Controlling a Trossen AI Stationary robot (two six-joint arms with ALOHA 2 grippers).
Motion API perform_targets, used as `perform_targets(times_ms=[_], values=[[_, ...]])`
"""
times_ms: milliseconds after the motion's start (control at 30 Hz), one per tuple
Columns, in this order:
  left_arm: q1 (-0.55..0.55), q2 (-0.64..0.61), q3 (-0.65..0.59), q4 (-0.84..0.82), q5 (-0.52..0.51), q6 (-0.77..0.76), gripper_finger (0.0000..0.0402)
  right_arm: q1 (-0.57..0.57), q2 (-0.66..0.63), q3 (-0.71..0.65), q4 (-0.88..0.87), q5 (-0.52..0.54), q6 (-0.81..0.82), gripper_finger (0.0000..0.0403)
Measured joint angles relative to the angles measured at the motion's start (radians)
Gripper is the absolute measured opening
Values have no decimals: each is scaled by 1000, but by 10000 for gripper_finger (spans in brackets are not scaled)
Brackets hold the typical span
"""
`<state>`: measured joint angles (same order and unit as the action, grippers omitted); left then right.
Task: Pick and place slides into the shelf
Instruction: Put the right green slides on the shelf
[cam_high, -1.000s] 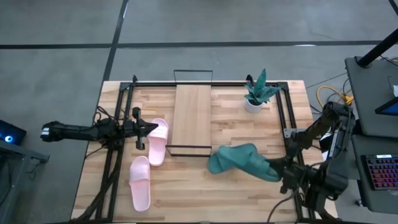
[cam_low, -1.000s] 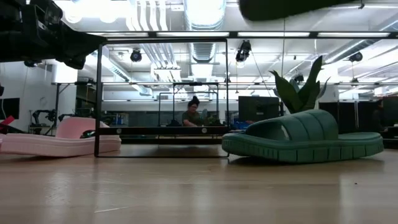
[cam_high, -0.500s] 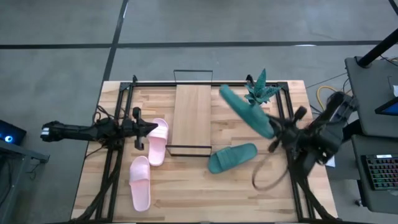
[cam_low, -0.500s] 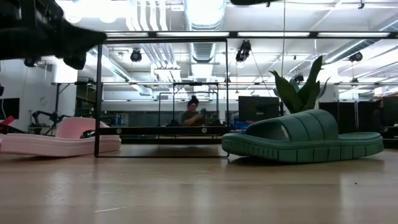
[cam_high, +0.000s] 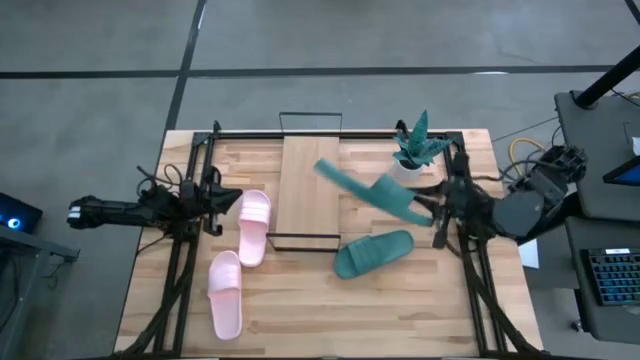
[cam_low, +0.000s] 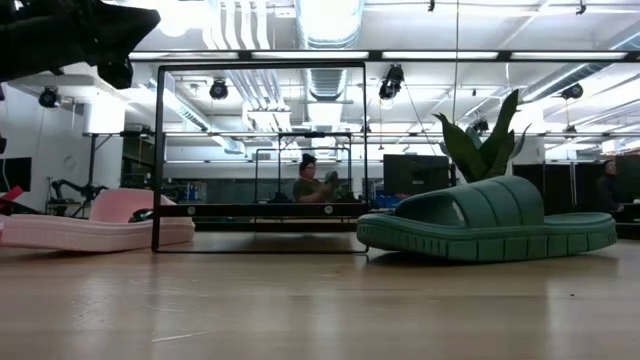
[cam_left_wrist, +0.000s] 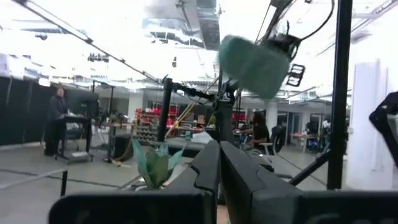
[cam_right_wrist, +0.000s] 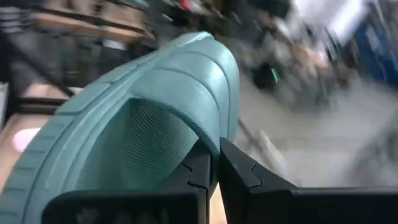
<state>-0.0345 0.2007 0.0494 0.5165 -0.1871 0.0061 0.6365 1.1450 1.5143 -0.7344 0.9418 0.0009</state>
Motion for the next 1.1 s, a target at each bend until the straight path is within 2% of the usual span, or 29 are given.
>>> perform_targets(times_ms=[67, 133, 267, 333, 433, 567, 700, 733, 833, 1033, 1100], values=[[0, -1, -1, 0, 0, 19, 0, -30, 9, -21, 105, -60, -191, 9], [0, 1, -4, -1, 0, 26, 0, -84, 19, -52, 176, -98, -313, 9], [0, 2, -8, -2, 0, 26, 0, -273, 30, -132, 246, -214, -425, 8], [0, 0, -8, -2, 0, 25, 0, -386, 34, -175, 282, -305, -463, 9], [0, -5, -8, -1, 0, 25, 0, -561, 35, -248, 380, -535, -565, 8], [0, -4, -8, -3, 0, 25, 0, -776, 44, -354, 595, -851, -700, 8], [0, -5, -8, -12, 1, 24, 0, -949, 83, -435, 768, -1149, -864, 8], [0, -6, -8, -12, 1, 24, 0, -982, 104, -443, 797, -1196, -897, 8], [0, -5, -8, -11, 2, 25, 0, -1047, 187, -434, 842, -1238, -937, 8], [-1, -6, -8, -12, 2, 26, 0, -1089, 404, -306, 739, -1224, -1134, 8], [-1, -7, -8, -11, 2, 26, 0, -1099, 466, -253, 729, -1213, -1154, 8]])
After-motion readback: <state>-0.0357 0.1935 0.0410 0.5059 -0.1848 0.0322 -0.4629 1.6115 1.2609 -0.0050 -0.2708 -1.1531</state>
